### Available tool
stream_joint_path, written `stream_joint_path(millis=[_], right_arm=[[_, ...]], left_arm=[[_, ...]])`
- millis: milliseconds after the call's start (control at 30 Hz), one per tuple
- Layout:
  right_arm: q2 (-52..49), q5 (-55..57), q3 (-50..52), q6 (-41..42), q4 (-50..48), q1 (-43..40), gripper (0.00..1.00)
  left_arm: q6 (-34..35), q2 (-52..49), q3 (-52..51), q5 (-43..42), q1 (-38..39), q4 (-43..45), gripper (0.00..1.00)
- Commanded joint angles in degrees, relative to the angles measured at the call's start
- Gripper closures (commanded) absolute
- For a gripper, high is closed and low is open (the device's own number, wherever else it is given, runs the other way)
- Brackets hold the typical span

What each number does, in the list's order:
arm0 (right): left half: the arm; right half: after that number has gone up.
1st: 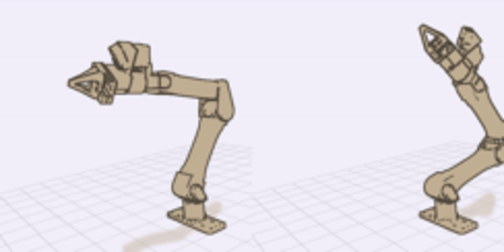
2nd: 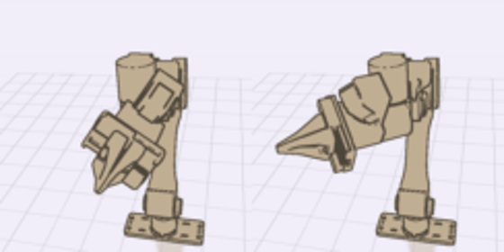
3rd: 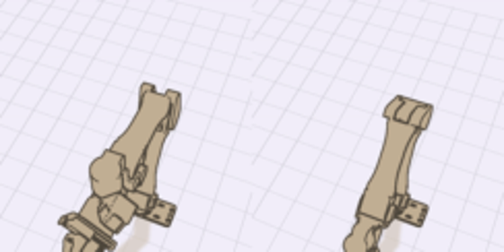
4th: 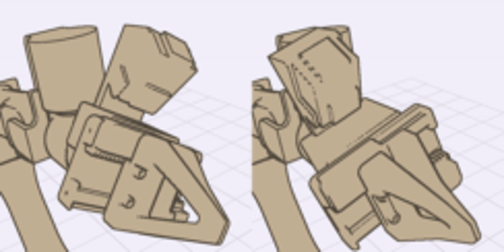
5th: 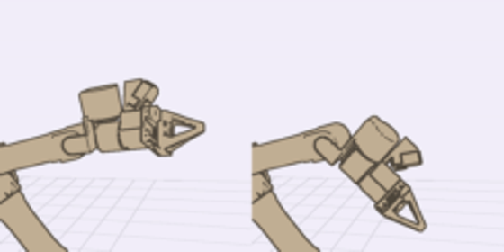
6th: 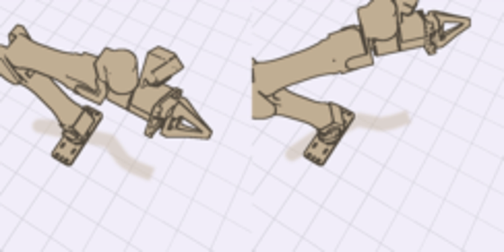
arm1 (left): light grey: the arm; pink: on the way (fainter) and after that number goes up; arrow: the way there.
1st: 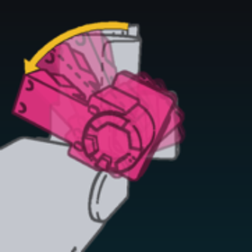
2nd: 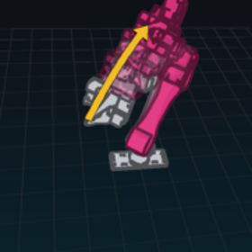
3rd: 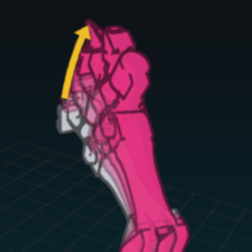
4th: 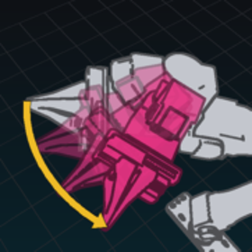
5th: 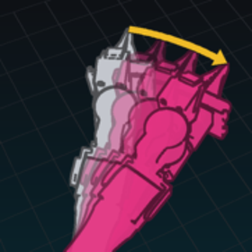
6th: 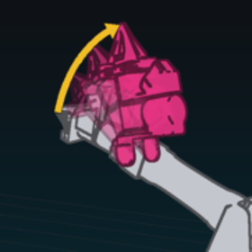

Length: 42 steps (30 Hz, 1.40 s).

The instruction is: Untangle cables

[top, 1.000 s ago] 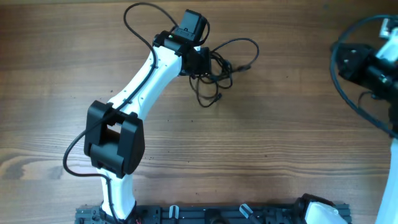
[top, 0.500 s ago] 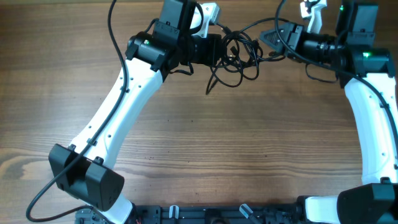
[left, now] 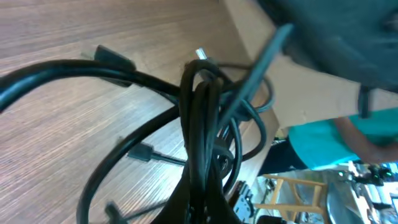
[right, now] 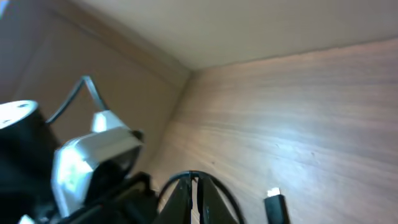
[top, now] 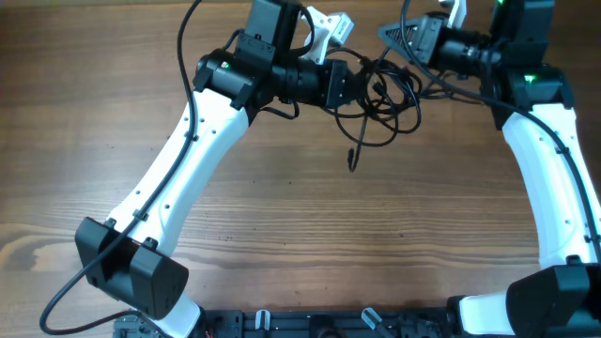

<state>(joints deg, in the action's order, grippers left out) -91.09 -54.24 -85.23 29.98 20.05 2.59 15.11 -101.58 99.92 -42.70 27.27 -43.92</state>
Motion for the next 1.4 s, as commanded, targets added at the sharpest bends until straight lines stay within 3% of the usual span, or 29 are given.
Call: stream_joint_path(millis=[0,233,333,433,533,600,800,900,967,1133,1267,1367], right_arm=[[1.4,-8.7,-0.5,3.5,-5.4,-0.4,0.96],[8.7,-22.5,-0.5,20.2,-25.5,-10.9,0.96],[9.2,-24.3,-0.5,25.2,-28.9,-18.1,0.96],[9.2,-23.6,-0.5,22.4,-24.0,-20.7,0.96],[9.2,-18.3,-0.5,11.5,-8.3,-19.4,0.95],[9.2,-9.0,-0.5,-1.4,8.4,-14.0,0.95],[8.7,11.0,-0.5,-8.9,16.3,3.5,0.95],[8.7,16.3,-0.5,-8.9,15.0,6.3,0.82],[8.6,17.5,-0.5,-9.0,13.0,6.2,0.68],[8.5,25.9,-0.5,-9.0,13.7,6.2,0.18],[8.5,27.3,-0.5,-9.0,16.7,6.2,0.13],[8.5,27.1,-0.5,-9.1,23.3,6.3,0.24]], left_arm=[[1.9,0.5,0.6,10.4,0.2,-2.7,0.96],[2.1,0.5,0.6,20.6,0.2,-8.3,0.96],[2.0,0.5,0.5,23.4,0.2,-9.0,0.96],[2.0,0.5,0.5,24.8,0.2,-9.8,0.96],[2.1,0.5,0.5,24.8,0.2,-9.7,0.96],[2.0,0.5,0.5,23.8,0.3,-8.6,0.96],[2.0,0.5,0.5,17.4,0.3,-5.0,0.96],[1.8,0.5,0.5,17.0,0.8,-5.2,0.96],[1.8,0.5,0.5,16.9,1.6,-5.2,0.96],[1.6,0.5,0.5,16.5,4.0,-5.2,0.96],[1.7,0.5,0.5,16.4,3.0,-4.5,0.96],[11.1,0.5,0.5,19.3,0.1,-1.7,0.96]])
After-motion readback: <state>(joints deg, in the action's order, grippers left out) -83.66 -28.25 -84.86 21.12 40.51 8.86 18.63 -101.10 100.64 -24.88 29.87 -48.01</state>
